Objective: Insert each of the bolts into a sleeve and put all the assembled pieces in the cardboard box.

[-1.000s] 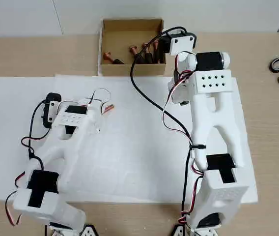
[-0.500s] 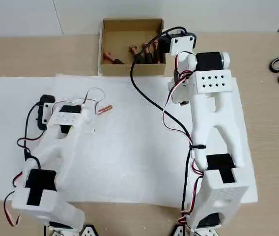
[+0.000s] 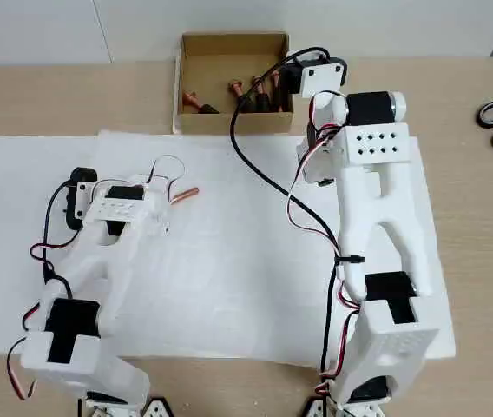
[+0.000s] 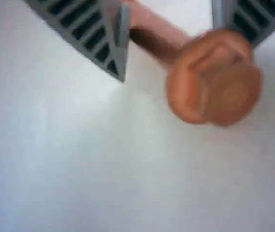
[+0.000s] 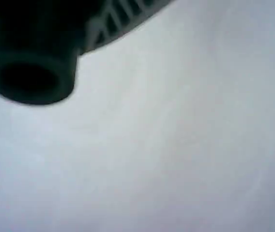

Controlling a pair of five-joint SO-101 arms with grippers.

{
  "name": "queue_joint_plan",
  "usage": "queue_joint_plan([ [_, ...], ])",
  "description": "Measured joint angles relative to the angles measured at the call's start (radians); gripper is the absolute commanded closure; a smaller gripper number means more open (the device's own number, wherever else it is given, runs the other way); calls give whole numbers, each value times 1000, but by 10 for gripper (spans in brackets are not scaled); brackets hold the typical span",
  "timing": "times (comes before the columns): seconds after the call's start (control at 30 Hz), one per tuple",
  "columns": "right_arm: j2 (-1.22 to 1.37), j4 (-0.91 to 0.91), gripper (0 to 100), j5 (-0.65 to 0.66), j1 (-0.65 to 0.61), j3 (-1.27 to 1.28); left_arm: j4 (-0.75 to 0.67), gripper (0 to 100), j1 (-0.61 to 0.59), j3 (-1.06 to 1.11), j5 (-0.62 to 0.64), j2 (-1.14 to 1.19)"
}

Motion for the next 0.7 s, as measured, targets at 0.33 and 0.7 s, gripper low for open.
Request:
queue_joint_plan([
  [0.33, 0, 0, 995, 0, 0, 0, 0, 993, 38, 0, -6, 0],
  [0.7, 0, 0, 995, 0, 0, 0, 399, 993, 81, -307, -189, 5],
])
